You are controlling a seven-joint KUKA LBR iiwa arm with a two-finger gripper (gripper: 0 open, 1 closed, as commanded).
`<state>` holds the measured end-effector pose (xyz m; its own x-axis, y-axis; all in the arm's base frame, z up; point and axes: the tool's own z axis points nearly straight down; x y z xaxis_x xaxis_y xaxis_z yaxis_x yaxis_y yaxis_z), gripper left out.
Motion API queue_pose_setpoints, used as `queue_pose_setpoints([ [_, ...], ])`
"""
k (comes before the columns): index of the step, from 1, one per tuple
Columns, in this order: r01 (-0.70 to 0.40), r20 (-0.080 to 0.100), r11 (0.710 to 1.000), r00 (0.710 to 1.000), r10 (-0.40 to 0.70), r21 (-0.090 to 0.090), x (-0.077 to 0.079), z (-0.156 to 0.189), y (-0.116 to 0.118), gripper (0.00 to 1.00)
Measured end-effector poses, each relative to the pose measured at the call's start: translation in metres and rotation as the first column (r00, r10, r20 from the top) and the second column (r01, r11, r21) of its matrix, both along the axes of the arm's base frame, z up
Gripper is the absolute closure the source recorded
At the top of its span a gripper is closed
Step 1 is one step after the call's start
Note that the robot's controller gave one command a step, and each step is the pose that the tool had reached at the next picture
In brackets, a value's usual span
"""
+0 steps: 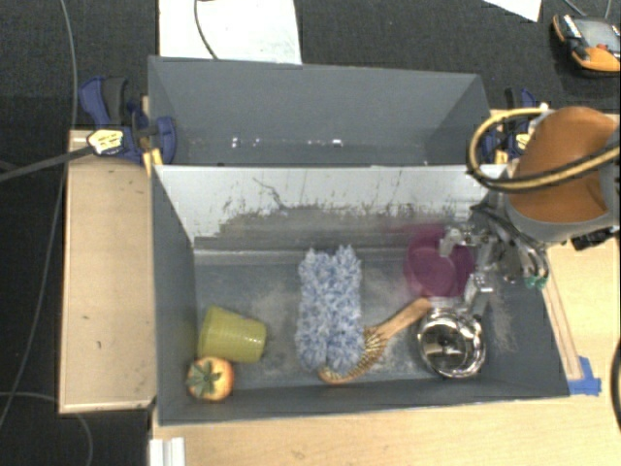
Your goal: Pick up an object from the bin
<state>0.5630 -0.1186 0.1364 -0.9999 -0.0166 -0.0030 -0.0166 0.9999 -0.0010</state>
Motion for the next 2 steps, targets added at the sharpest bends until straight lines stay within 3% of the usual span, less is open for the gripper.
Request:
queue_pose_setpoints([
  [1,0.0,0.0,1.0,1.0,0.0,0.0,0.0,0.0,0.0,0.0],
  [2,0.037,-0.001,0.999,0.999,-0.037,0.001,-0.003,-0.066,-0.008,1.0],
])
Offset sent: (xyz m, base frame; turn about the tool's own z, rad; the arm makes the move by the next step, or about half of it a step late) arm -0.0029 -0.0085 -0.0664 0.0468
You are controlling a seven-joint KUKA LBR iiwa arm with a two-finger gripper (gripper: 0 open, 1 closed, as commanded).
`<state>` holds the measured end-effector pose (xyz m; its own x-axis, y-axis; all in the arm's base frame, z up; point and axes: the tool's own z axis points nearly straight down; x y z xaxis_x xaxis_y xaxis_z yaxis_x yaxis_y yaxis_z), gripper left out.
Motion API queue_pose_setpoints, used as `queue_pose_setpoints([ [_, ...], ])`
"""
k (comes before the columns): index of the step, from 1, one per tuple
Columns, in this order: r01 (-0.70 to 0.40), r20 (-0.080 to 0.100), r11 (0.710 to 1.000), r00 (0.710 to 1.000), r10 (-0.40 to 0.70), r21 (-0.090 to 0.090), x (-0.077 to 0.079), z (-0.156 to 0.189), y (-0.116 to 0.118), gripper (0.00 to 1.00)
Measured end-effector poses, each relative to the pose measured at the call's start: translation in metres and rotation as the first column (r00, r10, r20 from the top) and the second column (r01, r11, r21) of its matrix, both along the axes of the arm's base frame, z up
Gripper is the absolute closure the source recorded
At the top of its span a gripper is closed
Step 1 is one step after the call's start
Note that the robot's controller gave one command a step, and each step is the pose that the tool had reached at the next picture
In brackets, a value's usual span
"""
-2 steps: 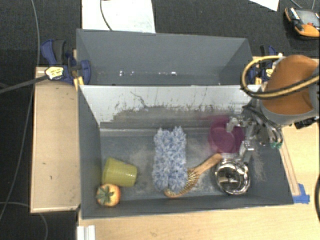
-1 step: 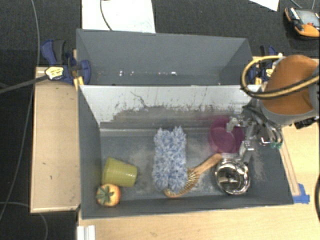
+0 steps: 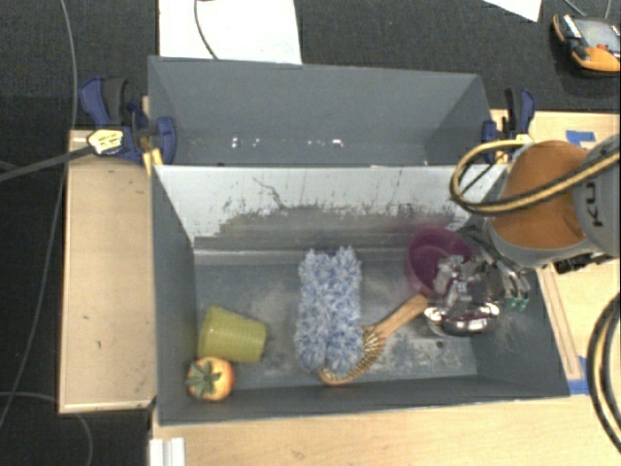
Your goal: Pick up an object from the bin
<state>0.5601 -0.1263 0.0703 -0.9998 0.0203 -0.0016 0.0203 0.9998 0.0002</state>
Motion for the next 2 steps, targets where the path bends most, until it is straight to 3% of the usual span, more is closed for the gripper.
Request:
queue_pose_setpoints([
  [1,-0.001,0.0,1.0,1.0,0.001,0.0,0.0,0.0,0.0,1.0],
  [2,0.001,-0.009,1.0,1.0,-0.001,0.003,0.001,0.023,-0.001,1.0],
])
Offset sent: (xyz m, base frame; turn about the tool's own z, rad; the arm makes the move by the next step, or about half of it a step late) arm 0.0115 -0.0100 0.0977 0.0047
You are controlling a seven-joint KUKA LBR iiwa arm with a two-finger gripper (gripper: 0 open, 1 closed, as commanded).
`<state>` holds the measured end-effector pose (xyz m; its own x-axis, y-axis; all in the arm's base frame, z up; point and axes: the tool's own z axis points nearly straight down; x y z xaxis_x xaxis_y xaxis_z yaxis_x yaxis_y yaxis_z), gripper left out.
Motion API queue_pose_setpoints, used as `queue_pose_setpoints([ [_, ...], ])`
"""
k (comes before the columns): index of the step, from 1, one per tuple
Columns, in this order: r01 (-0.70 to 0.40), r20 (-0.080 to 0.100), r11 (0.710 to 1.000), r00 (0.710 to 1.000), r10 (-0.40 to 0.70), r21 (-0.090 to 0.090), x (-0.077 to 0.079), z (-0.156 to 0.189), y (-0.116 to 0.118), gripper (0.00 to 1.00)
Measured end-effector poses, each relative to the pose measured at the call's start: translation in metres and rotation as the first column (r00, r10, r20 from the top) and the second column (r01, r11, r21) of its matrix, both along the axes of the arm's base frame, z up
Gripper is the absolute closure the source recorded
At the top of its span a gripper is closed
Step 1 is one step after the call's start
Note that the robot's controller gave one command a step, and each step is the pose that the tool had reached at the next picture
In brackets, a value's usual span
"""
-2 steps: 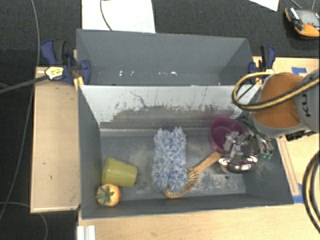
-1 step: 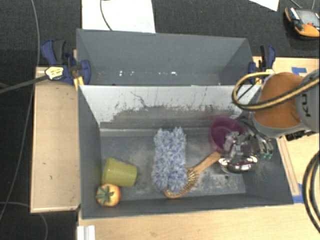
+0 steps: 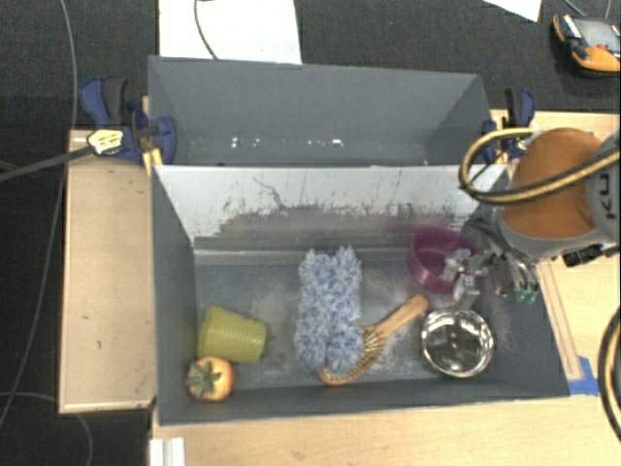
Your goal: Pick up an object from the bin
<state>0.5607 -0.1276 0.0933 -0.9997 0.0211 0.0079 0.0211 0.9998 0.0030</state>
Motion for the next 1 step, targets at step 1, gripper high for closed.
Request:
queue_pose_setpoints([
  [1,-0.242,0.002,0.97,0.97,0.242,0.006,0.0111,-0.0247,0.097,1.0],
])
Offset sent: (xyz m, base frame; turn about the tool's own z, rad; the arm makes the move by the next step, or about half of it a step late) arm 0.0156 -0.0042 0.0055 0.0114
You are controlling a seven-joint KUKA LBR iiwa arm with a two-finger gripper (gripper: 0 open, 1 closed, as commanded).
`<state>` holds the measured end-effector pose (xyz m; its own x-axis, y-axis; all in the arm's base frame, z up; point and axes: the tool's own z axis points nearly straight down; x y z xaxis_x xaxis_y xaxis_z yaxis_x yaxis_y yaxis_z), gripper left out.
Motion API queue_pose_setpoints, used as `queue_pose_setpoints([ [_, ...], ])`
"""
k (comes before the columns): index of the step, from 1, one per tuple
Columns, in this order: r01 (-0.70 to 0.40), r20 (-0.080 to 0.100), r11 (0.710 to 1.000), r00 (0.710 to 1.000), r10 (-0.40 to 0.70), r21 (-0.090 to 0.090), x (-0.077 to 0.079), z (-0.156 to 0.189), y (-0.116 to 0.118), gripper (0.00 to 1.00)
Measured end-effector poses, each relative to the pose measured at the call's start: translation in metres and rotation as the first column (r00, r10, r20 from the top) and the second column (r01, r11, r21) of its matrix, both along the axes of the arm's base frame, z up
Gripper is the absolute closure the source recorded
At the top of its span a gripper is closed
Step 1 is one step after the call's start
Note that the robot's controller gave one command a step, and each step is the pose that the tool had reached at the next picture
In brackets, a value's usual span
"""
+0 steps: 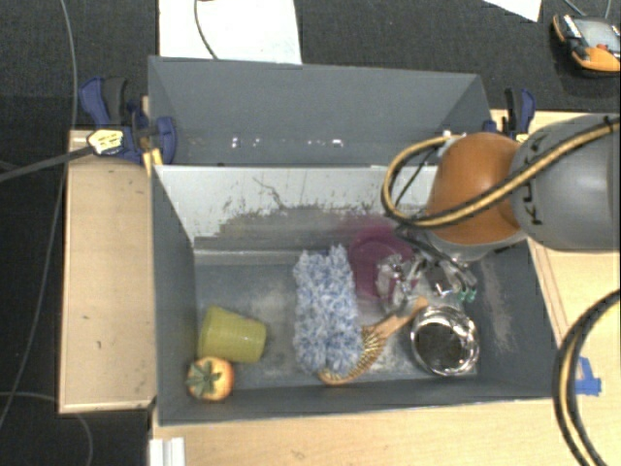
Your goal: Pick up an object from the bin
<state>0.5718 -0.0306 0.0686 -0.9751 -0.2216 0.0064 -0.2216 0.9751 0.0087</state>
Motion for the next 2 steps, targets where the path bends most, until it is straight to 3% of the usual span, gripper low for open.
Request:
queue_pose_setpoints([
  [1,0.254,0.018,0.967,0.967,-0.254,-0.01,0.0049,0.0306,-0.1017,1.0],
  [2,0.254,0.018,0.967,0.967,-0.253,-0.01,0.0049,0.0306,-0.1017,1.0],
])
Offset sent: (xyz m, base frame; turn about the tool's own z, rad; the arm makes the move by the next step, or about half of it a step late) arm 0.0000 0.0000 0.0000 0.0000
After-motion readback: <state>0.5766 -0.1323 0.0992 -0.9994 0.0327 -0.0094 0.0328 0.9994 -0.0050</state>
